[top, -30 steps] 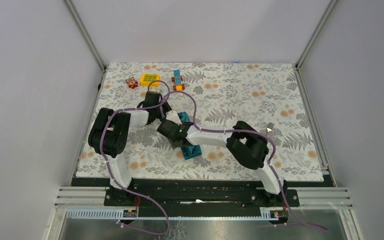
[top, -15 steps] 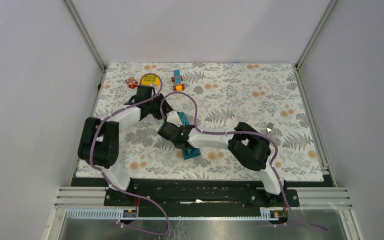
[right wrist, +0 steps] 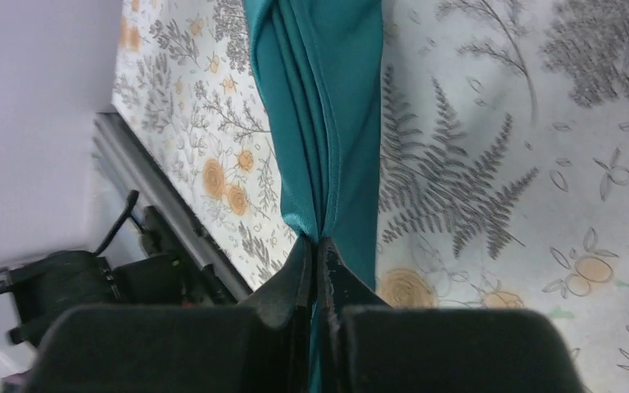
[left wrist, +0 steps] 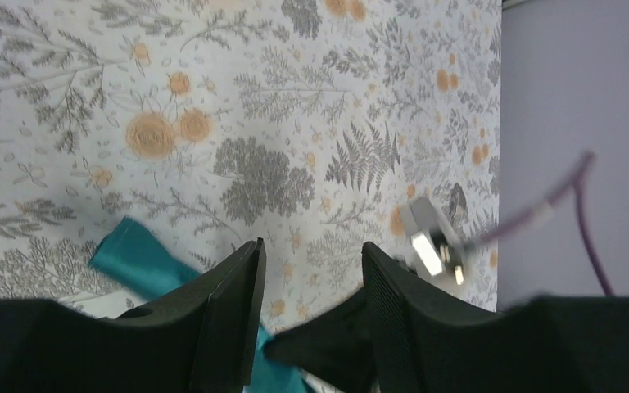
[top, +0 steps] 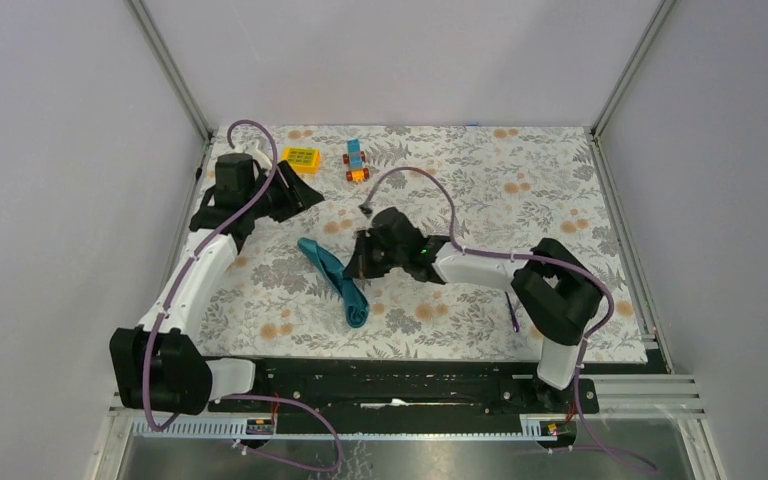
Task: Fold the napkin into a case and place the utensils inside
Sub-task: Turn over the smaller rectangle-folded napkin at the center of the board, then rotate the smaller rectangle-folded napkin at the center of the board.
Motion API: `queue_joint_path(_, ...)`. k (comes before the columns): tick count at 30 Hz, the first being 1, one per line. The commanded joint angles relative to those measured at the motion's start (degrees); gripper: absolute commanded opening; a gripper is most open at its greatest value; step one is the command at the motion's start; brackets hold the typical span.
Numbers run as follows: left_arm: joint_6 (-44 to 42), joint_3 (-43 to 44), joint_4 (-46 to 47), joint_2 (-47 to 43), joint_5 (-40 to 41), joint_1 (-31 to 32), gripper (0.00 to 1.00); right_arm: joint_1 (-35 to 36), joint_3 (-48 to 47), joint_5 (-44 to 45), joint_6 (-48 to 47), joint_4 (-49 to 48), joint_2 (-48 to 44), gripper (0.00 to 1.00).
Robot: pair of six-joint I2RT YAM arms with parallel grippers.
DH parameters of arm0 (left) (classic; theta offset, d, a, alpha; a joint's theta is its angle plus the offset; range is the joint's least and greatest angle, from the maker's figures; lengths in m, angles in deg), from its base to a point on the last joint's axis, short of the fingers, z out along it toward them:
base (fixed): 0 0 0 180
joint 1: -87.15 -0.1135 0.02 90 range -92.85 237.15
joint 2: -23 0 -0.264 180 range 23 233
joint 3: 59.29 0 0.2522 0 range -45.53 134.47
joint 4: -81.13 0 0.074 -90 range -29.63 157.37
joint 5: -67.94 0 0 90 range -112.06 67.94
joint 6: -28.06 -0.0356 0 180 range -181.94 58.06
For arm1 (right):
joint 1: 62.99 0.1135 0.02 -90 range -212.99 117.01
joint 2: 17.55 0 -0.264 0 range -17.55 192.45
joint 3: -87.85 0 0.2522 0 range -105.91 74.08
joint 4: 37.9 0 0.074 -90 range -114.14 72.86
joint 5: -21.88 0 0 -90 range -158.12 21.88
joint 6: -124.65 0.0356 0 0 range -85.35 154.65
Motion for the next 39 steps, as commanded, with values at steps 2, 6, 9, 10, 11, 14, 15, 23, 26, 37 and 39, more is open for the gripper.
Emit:
queue_joint_path(2,-1.57,-3.15,-3.56,-3.46,-5.04,-0.14,0.51,-8.58,12.32,-23.20,19.43,-28.01,3.24,0.00)
queue_joint_path(6,-2.23,-5.49,-3.44,-4.39,-6.95,-0.15,0.50,-13.75,18.46,-26.71,22.12,-37.79,6.25,0.00)
queue_joint_path(9,-2.13,-7.70,-1.98,-3.80,-9.45,-0.10,0.50,-18.11,21.33,-28.95,22.35,-40.44,7.27,0.00)
queue_joint_path(10,-1.78,-8.62,-0.85,-3.57,-10.13,0.22,0.50,-19.40,21.13,-30.21,20.78,-39.21,7.76,0.01)
queue_joint_path(11,-1.20,-9.64,0.85,-3.35,-10.97,0.71,0.51,-20.63,20.98,-31.87,19.53,-38.76,8.21,0.06)
queue_joint_path(14,0.48,-12.14,5.96,-0.42,-13.21,2.97,0.54,-23.72,20.21,-34.28,15.11,-33.63,7.66,0.25)
queue_joint_path(15,0.98,-12.49,7.57,1.16,-14.13,3.67,0.54,-24.60,18.43,-33.63,10.80,-27.23,6.77,0.31)
queue_joint_path(23,10.36,-14.25,26.75,12.93,-16.53,5.84,0.46,-23.01,6.18,-8.17,-17.44,20.56,-9.34,0.59)
queue_joint_path(26,12.12,-12.68,30.91,17.86,-14.98,5.84,0.42,-17.77,8.45,-15.47,-12.56,17.43,-11.75,0.57)
queue_joint_path(37,5.44,-5.82,23.81,35.38,-4.90,6.00,0.36,-12.03,19.72,-9.62,-8.59,4.39,-7.92,0.26)
queue_joint_path(39,4.92,-5.82,22.89,35.31,-3.71,6.10,0.37,-12.03,18.93,-5.18,-10.75,9.38,-7.40,0.25)
